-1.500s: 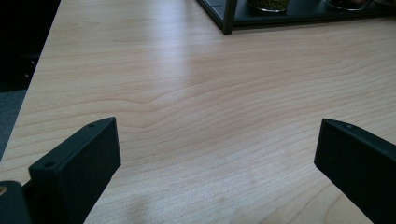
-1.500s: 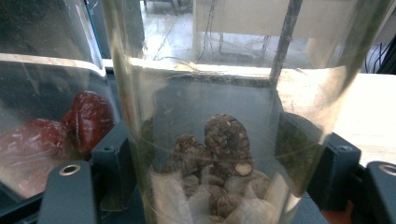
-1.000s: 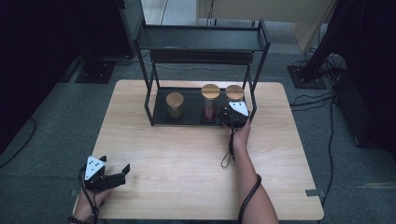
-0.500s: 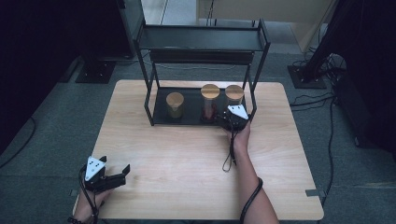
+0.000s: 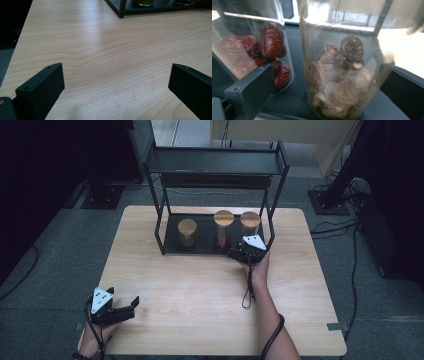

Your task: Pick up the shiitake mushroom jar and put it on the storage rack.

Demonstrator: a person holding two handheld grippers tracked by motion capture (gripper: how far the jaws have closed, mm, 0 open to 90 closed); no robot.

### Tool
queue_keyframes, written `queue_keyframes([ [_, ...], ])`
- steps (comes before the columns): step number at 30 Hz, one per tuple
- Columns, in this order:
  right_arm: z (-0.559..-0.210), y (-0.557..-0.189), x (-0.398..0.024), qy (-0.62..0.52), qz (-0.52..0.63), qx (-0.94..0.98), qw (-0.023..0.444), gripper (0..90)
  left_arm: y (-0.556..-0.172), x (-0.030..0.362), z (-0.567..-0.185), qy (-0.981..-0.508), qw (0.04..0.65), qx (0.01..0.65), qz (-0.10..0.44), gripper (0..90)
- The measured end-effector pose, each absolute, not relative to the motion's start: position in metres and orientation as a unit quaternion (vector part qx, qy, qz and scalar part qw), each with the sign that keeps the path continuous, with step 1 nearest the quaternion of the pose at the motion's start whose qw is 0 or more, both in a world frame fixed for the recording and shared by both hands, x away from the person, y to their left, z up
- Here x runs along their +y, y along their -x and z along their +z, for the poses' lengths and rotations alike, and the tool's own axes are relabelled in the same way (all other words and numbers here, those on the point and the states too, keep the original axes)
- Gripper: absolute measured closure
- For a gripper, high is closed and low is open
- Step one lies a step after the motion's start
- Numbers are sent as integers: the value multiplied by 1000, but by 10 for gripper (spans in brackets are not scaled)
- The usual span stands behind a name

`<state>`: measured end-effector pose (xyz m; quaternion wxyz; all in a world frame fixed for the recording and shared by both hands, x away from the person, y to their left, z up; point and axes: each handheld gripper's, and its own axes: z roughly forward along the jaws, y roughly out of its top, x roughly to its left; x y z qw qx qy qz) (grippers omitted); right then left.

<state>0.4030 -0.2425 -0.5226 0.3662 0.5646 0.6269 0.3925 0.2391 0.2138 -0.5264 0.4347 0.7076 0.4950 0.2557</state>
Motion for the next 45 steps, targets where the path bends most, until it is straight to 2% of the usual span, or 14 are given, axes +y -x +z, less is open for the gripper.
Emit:
queue_keyframes([
  [45,-522,-362,-247,-552,400,638,358,0,-239,213,-527,-708,431,497,259,4],
])
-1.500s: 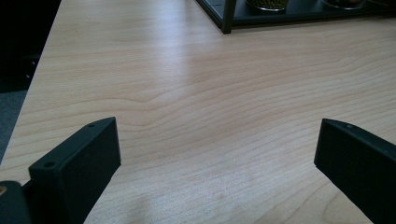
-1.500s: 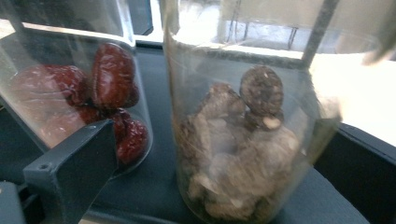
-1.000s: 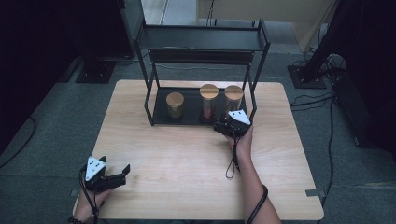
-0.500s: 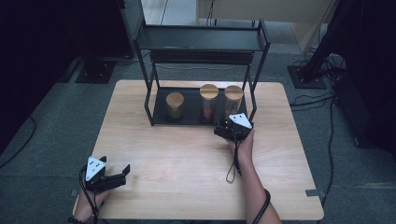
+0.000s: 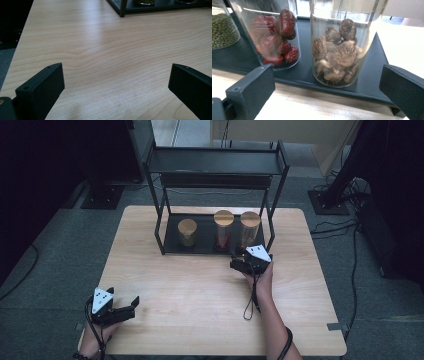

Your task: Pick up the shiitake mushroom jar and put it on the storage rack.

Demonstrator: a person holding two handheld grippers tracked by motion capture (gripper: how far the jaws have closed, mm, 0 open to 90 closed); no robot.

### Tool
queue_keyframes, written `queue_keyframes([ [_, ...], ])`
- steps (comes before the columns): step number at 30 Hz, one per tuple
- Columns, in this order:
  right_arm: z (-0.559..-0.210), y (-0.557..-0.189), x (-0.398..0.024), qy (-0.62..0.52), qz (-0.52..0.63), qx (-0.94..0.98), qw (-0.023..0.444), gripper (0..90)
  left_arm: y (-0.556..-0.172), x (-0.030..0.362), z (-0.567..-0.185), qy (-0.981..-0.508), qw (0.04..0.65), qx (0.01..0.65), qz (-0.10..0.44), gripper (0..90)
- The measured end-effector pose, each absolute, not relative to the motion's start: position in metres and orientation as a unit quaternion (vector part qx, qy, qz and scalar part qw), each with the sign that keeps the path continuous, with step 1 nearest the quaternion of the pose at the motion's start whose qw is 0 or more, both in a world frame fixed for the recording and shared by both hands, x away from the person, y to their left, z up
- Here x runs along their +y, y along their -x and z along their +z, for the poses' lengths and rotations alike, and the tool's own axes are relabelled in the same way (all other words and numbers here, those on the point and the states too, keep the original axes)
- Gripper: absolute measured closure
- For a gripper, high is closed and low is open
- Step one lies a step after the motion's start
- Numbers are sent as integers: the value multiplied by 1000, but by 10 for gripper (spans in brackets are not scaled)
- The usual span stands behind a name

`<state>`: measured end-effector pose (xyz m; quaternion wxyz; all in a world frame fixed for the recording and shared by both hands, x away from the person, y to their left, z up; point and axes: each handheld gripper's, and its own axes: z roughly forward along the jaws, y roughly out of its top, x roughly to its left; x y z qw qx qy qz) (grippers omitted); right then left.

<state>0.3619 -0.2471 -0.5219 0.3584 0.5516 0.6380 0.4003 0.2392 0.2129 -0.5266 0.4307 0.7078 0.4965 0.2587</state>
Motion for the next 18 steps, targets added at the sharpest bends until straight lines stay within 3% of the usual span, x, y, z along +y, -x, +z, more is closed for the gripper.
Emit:
queue_keyframes([
  [18,-521,-339,-256,-542,403,641,364,0,-239,212,-527,-709,428,497,260,4],
])
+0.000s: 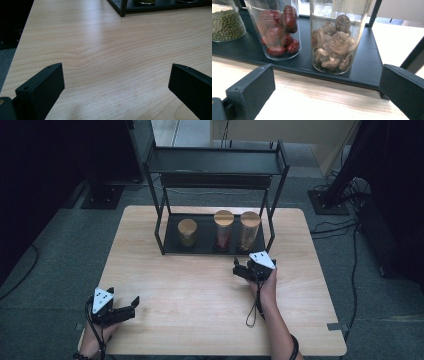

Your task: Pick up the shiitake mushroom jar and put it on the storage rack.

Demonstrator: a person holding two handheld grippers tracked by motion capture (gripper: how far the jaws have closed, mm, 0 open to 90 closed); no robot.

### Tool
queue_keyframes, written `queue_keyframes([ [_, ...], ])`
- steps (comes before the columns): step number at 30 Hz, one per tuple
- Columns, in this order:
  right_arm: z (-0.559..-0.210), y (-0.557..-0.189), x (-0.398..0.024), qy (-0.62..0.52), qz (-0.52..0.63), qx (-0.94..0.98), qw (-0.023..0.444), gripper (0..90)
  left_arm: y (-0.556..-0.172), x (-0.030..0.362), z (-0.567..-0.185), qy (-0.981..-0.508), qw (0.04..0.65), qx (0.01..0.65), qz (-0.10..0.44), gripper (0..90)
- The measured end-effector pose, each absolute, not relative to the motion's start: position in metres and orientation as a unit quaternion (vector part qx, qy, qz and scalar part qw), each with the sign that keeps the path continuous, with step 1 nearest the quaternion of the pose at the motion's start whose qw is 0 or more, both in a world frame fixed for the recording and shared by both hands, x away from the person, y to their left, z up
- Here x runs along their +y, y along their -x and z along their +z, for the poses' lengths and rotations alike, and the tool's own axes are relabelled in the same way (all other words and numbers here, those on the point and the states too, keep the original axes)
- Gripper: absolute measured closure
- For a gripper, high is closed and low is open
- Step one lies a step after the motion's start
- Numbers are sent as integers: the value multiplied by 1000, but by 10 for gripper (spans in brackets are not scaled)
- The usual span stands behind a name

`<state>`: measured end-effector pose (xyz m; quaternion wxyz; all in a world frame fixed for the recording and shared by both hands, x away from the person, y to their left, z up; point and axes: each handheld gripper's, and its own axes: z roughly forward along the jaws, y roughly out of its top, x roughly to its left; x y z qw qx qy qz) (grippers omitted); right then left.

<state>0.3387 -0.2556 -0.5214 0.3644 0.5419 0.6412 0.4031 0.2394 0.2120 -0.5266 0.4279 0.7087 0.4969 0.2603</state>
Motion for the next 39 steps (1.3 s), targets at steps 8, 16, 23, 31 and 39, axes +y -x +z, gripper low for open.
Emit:
queue_keyframes([
  [8,-521,-330,-262,-538,401,644,366,0,-239,211,-527,-711,425,495,264,4],
  [16,-521,-322,-269,-536,401,644,371,0,-239,211,-527,-711,423,495,264,5],
  [23,-521,-313,-277,-536,398,644,374,0,-239,211,-527,-711,422,495,267,4],
  [31,-520,-303,-287,-535,393,646,377,0,-239,210,-527,-710,421,497,268,5],
  [39,-520,-292,-299,-538,389,643,380,1,-239,210,-527,-712,419,497,267,4],
])
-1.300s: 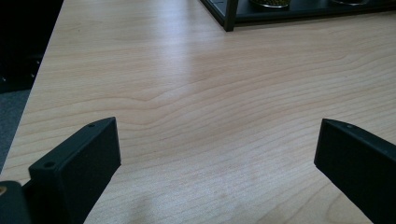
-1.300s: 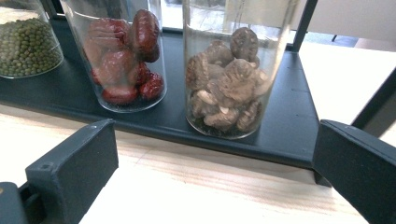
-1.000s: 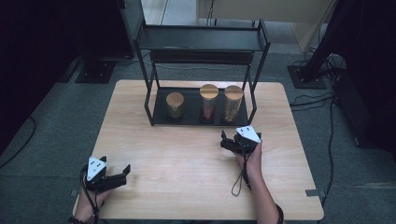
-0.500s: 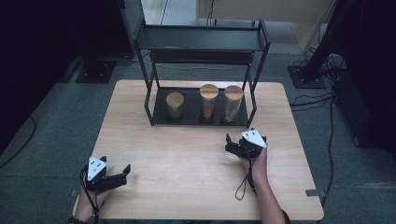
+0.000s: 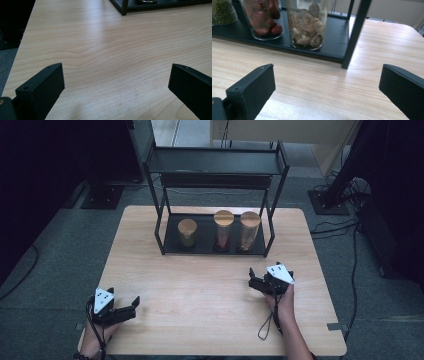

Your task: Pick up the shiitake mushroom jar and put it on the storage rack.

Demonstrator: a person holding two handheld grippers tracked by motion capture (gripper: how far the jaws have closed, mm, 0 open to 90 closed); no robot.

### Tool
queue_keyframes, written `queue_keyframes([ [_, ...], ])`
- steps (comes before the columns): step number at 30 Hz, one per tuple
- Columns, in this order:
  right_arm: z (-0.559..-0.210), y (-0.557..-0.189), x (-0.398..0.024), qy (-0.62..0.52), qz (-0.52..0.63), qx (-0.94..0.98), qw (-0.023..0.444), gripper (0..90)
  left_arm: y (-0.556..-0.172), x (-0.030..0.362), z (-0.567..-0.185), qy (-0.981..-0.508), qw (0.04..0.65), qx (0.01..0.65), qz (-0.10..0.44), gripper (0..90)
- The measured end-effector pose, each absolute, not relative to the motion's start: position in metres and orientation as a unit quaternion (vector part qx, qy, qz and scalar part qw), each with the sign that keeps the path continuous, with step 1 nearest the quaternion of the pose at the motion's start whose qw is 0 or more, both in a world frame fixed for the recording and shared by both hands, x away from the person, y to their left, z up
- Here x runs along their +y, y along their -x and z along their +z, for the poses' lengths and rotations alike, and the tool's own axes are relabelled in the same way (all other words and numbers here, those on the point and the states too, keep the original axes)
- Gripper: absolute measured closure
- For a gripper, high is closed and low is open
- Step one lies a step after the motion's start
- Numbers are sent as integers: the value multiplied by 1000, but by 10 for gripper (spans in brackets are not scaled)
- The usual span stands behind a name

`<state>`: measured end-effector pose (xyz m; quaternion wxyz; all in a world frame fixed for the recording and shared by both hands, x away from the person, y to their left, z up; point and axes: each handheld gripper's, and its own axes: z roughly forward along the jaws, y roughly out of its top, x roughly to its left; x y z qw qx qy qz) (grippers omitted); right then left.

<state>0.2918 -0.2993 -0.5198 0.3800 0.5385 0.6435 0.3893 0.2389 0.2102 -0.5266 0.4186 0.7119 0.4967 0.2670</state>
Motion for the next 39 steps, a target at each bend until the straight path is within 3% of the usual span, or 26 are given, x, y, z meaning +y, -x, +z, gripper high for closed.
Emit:
queue_keyframes([
  [39,-518,-226,-362,-552,376,627,400,1,-239,208,-527,-716,411,494,272,4],
])
